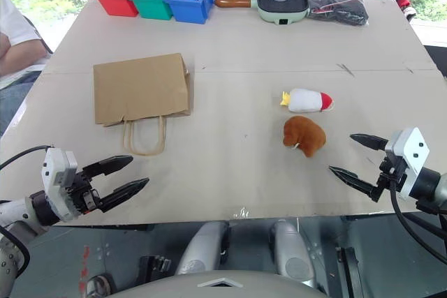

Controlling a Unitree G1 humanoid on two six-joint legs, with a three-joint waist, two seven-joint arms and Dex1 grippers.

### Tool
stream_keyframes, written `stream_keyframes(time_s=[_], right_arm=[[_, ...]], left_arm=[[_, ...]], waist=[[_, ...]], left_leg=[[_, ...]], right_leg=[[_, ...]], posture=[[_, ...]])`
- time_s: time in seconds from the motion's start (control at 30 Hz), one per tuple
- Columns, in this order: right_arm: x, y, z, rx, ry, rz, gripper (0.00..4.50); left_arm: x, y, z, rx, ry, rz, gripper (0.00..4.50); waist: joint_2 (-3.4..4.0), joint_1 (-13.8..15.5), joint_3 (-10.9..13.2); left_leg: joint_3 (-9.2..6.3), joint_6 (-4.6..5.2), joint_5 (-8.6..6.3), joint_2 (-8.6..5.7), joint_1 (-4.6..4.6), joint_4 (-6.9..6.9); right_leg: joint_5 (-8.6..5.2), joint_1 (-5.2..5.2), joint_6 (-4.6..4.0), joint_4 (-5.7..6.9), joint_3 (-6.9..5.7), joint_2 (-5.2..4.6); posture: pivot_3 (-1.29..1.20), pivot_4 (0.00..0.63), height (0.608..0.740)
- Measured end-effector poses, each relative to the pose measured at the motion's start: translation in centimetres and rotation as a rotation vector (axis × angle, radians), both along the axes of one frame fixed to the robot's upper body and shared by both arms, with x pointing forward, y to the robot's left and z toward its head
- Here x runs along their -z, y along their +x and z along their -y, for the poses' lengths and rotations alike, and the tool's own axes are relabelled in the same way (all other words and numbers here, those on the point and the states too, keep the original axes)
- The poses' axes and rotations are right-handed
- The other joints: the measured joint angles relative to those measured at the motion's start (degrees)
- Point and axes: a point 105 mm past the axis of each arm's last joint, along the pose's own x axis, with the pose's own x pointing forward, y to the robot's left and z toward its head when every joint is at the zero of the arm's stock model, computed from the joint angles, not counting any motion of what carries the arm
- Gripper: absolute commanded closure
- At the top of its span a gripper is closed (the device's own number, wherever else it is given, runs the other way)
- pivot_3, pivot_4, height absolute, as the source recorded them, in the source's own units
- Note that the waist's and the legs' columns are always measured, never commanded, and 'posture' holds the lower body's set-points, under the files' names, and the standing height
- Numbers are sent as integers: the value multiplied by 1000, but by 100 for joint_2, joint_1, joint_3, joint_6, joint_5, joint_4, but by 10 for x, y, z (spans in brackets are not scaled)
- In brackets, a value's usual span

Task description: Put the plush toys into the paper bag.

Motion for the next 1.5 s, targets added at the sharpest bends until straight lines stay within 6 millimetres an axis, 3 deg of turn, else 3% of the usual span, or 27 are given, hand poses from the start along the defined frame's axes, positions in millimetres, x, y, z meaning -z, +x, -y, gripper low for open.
stream_keyframes(time_s=[0.07,0.2,0.37,0.47,0.5,0.63,0.8,1.03,1.13,1.23,1.27,1.37,1.4,1.5], right_arm=[[0,0,0,4,4,3,0],[-4,8,-16,-21,52,54,0],[-16,16,-39,-61,115,120,0],[-34,18,-73,-176,191,173,0],[-41,14,-93,-261,206,187,0],[-38,8,-119,-370,225,151,0],[-32,8,-130,-399,213,132,0],[-24,8,-129,-371,201,112,0],[-21,8,-128,-355,197,104,0],[-20,6,-129,-336,189,116,0],[-20,5,-129,-330,188,121,0],[-18,5,-128,-312,189,116,0],[-18,5,-128,-308,186,118,0],[-17,6,-127,-294,186,123,0]], left_arm=[[0,2,2,7,0,2,29],[-13,26,19,62,-35,70,29],[-19,40,14,2,-52,89,29],[-20,47,1,-41,-16,115,29],[-19,48,-13,-43,78,130,29],[-25,43,-57,-24,375,196,29],[-17,44,-73,41,539,237,29],[-10,60,-53,168,614,314,29],[-6,64,-51,185,626,319,526],[-3,75,-47,225,637,317,1790],[-4,79,-48,228,630,311,2459],[-6,82,-47,242,608,301,3720],[-6,82,-46,248,586,287,4352],[-6,79,-45,259,496,223,4478]], waist=[[0,2,0],[0,25,-1],[2,-51,-1],[4,-46,0],[4,-41,0],[3,14,0],[-1,40,-2],[-1,-7,-2],[-1,-29,-2],[-1,5,-2],[-3,4,-3],[-4,-10,-3],[-4,-12,-3],[-4,-22,-3]], left_leg=[[0,0,0,0,1,0],[-5,0,0,-1,-2,13],[7,5,-3,2,1,5],[0,5,-3,5,2,3],[-3,5,-3,5,1,2],[-4,5,-4,-4,-5,-2],[1,8,-5,-4,-7,3],[0,8,-5,-2,-4,-1],[0,8,-5,1,-5,-1],[-6,8,-5,-1,-6,4],[-6,8,-5,-1,-7,5],[-4,8,-5,-1,-7,6],[-5,8,-5,-1,-6,6],[-6,8,-5,-1,-6,6]], right_leg=[[0,1,0,0,0,0],[0,3,3,4,-3,2],[5,-2,3,6,6,4],[5,-4,2,11,2,9],[4,-5,1,10,0,10],[3,-5,-2,-2,-3,-3],[3,-3,-1,-4,-3,-15],[5,-5,2,3,-5,-3],[5,-7,2,6,-3,1],[5,-5,2,9,-9,2],[5,-5,3,9,-9,2],[5,-5,3,9,-8,2],[5,-5,3,11,-8,2],[5,-5,2,13,-8,3]], posture=[[0,150,740],[0,150,740],[0,150,740],[0,150,740],[0,150,740],[0,150,740],[0,150,740],[0,150,740],[0,150,740],[0,150,740],[0,150,740],[0,150,740],[0,150,740],[0,150,740]])
